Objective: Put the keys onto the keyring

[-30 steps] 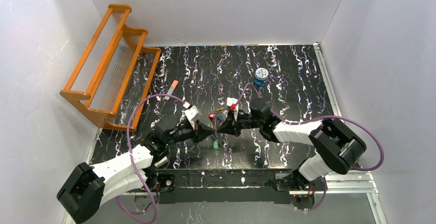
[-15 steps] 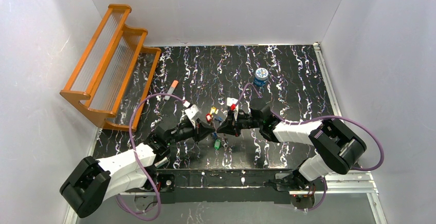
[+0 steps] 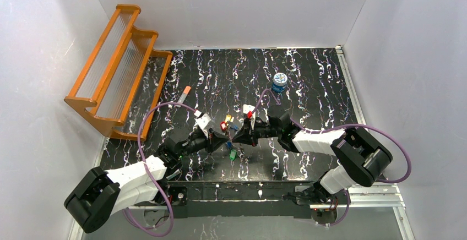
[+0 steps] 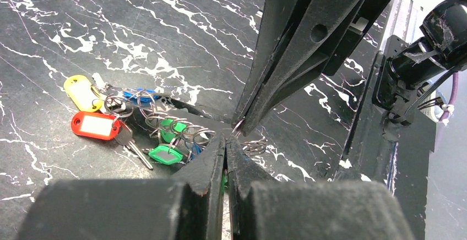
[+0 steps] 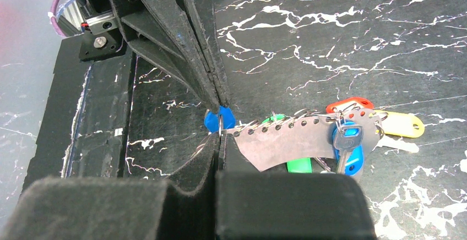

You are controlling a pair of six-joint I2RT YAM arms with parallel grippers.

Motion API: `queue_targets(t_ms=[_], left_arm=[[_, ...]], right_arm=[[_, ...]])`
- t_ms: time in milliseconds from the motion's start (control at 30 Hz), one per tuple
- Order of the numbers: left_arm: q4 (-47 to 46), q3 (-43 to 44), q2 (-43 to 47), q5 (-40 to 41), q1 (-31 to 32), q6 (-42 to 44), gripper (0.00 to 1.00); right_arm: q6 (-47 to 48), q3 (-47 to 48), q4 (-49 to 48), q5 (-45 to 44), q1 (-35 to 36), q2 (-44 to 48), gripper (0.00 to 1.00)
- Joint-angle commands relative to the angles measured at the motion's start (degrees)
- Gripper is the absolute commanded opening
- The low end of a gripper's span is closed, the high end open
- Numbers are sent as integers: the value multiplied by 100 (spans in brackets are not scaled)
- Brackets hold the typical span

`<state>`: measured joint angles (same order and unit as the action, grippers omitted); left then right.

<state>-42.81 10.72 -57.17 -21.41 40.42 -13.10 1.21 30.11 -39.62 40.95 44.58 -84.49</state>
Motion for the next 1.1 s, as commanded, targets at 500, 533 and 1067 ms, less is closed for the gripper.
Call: queue_targets(t_ms=[500,533,1067], left_arm=[[-615,-41,108,-405,46,-219,0],[-645,-43,87,-371,52,-220,0],[-1029,-103,-339,222,71,-269,0]], right_arm=[[-77,65,-450,142,-33,-24,1],[-77,68,-451,154,-36,-24,1],[-77,38,-494,203,-37,29,1]])
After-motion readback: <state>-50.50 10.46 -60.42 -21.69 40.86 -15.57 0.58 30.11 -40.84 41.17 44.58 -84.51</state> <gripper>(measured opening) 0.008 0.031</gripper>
